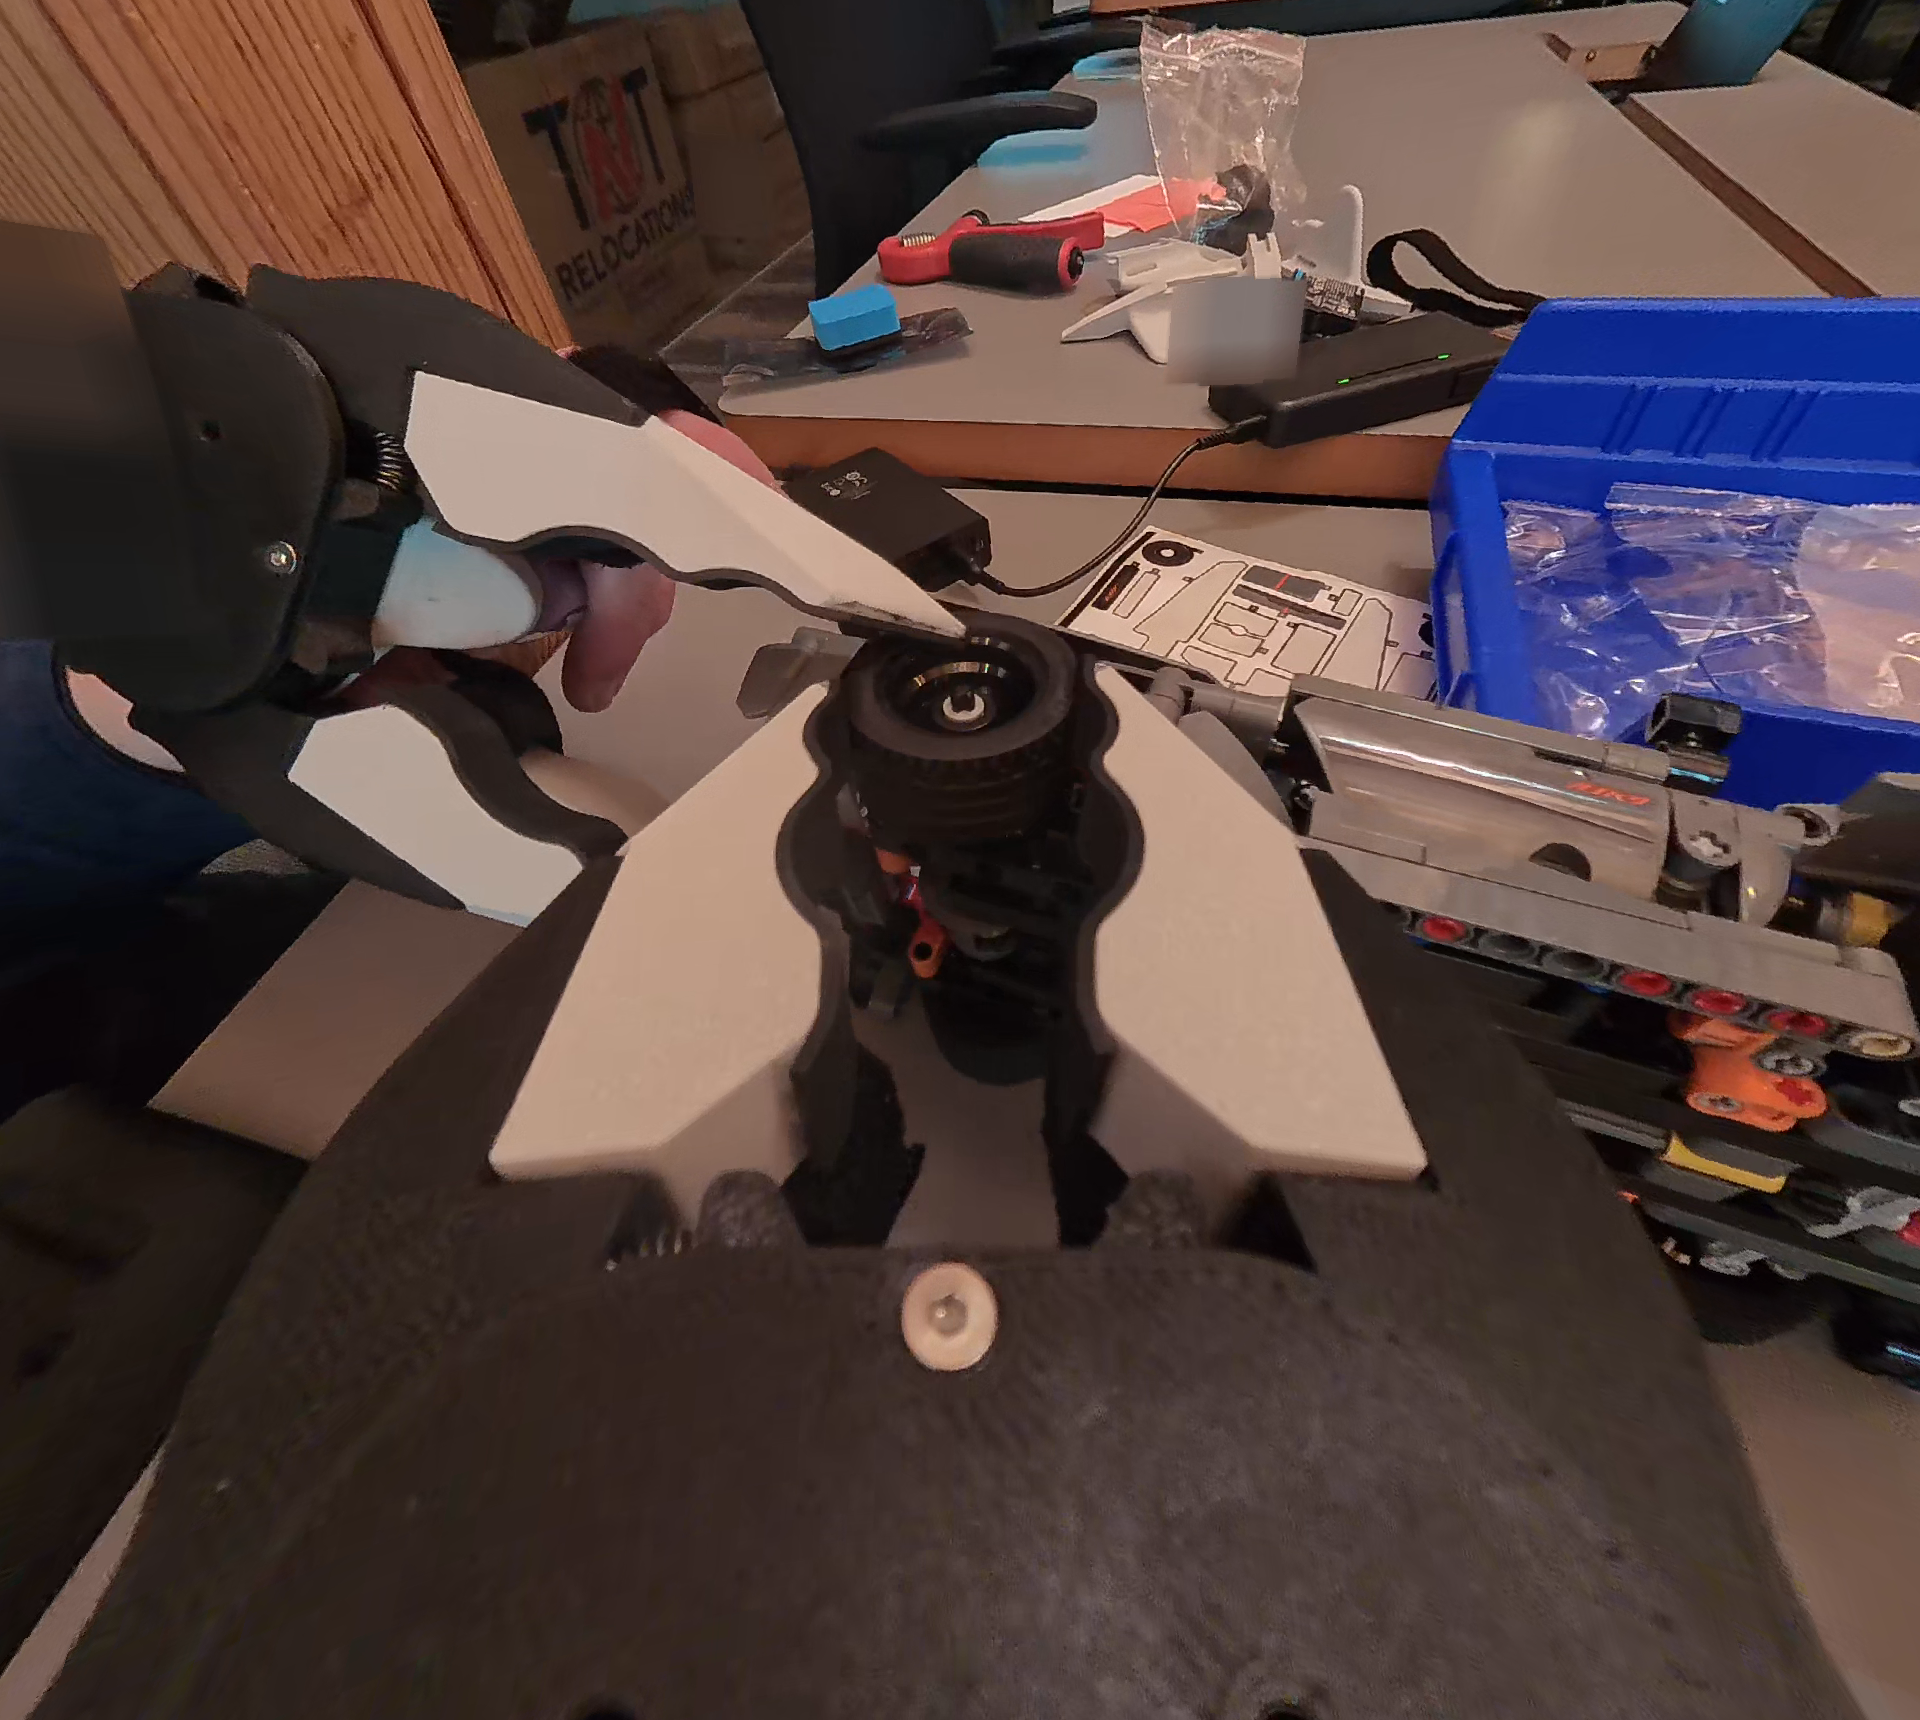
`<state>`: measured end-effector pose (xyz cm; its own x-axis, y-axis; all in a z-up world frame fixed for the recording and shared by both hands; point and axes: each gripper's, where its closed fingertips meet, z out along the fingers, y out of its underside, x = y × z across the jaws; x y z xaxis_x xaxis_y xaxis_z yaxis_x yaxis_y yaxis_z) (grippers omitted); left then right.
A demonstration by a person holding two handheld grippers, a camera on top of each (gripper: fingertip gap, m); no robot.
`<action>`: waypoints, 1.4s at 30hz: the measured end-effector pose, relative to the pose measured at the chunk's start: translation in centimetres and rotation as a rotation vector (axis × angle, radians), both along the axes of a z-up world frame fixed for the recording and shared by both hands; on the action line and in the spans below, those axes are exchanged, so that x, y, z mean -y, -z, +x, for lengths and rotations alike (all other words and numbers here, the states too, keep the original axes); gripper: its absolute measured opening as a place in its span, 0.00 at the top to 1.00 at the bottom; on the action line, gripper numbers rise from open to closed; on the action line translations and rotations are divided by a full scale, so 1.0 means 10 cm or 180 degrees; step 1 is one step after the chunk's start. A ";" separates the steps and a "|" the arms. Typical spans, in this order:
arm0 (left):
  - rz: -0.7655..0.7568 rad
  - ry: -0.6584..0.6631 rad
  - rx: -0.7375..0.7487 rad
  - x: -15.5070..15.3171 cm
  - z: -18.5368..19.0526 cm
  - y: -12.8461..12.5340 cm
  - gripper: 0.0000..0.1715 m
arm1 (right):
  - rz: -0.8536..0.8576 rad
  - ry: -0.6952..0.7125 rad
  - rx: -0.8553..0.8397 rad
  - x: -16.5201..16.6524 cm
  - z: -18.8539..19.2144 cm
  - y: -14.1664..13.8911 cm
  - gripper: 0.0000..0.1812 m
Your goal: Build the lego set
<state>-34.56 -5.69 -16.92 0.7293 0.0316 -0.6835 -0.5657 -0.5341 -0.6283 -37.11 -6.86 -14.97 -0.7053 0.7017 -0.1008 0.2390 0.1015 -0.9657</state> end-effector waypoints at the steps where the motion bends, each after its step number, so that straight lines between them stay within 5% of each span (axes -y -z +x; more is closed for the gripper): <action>1: 0.0004 0.0001 -0.0016 0.00 0.00 0.00 0.60 | -0.0002 0.0004 0.0017 -0.01 0.01 -0.01 0.77; 6: 0.0020 -0.0001 0.0021 0.00 -0.02 -0.01 0.61 | -0.0069 0.0063 -0.0117 -0.12 0.08 -0.27 0.80; 15: 0.0003 0.0019 0.0034 0.00 -0.02 -0.05 0.68 | 0.0230 0.0283 0.0112 -0.22 0.02 -0.11 0.99; 24: -0.0038 0.0001 -0.0037 -0.02 -0.04 -0.04 0.68 | 0.1103 0.0345 0.0027 -0.13 0.03 -0.08 1.00; 42: -0.0182 -0.0040 -0.0084 -0.06 -0.03 -0.02 0.70 | 0.1563 0.0407 0.0523 -0.14 0.02 0.00 1.00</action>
<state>-34.83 -5.08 -16.73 0.7108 0.0010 -0.7034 -0.5746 -0.5758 -0.5816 -36.88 -5.48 -14.93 -0.6136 0.7734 0.1593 0.4231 0.4923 -0.7607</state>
